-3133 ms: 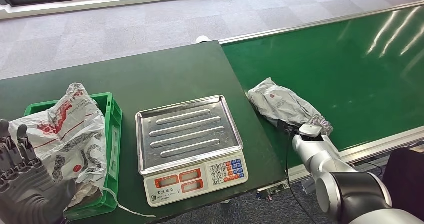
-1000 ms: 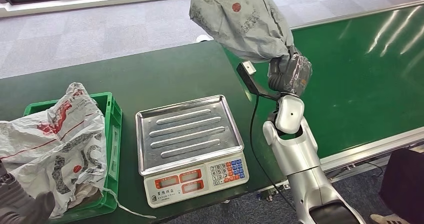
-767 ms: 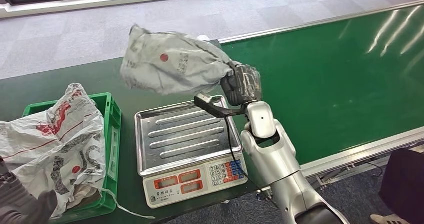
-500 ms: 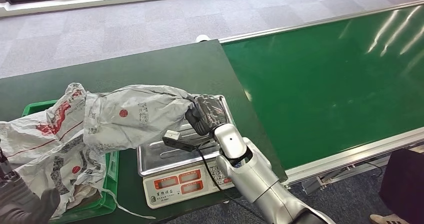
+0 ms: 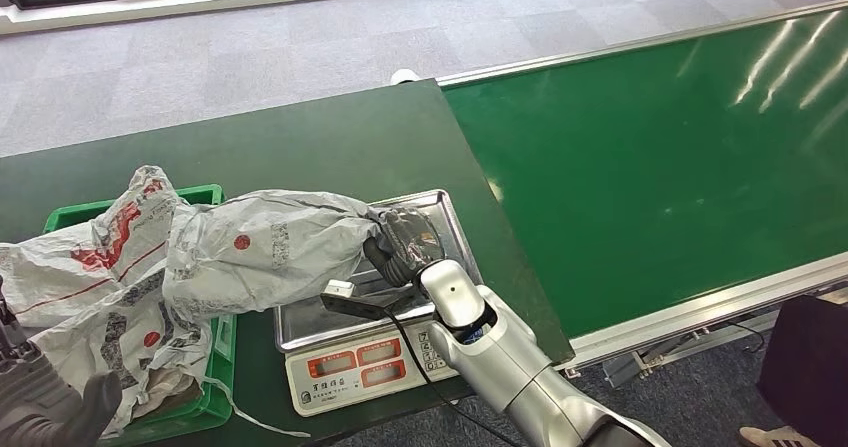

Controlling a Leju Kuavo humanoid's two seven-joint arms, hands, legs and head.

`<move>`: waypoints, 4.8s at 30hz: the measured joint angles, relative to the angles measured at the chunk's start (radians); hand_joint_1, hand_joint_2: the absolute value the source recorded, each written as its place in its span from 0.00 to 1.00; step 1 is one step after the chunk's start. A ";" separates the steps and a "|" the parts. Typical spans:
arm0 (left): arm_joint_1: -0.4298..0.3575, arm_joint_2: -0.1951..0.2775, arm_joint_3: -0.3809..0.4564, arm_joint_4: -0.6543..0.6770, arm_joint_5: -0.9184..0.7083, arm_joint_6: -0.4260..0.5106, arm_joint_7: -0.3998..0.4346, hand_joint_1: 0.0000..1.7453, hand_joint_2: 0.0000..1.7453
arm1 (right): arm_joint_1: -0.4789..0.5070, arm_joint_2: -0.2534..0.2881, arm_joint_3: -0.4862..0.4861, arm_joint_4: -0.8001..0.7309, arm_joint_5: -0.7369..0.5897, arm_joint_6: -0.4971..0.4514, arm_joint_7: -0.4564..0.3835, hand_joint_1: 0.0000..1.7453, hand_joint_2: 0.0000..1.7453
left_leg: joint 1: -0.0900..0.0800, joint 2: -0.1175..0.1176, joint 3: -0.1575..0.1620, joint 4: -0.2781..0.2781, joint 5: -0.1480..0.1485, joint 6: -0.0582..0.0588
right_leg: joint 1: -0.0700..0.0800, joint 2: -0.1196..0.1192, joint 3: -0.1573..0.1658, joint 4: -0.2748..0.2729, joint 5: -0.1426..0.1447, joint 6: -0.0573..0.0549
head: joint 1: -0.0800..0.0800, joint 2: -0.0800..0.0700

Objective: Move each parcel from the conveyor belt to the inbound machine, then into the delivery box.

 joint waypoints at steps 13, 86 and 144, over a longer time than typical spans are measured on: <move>0.012 0.001 -0.001 0.000 0.006 0.036 0.000 0.00 1.00 | -0.017 -0.008 0.037 0.036 -0.034 0.022 -0.004 0.67 1.00 | 0.000 0.000 0.000 0.000 0.000 0.000 | 0.000 0.000 0.000 0.000 0.000 0.000 | 0.000 0.000; -0.326 0.089 -0.180 0.644 -0.894 0.570 0.242 0.00 1.00 | 0.171 0.155 -0.209 -0.638 -0.585 -0.684 -0.779 0.00 1.00 | -0.001 0.002 0.002 0.000 0.000 0.000 | -0.001 0.001 0.000 0.000 0.001 -0.001 | 0.000 0.000; -0.782 0.077 -0.525 1.441 -1.253 0.427 0.324 1.00 1.00 | 0.208 0.207 -0.264 -0.656 -0.670 -0.683 -0.787 0.00 1.00 | 0.000 -0.002 0.018 0.000 -0.003 -0.003 | 0.000 -0.002 0.018 0.000 -0.004 -0.003 | 0.000 0.000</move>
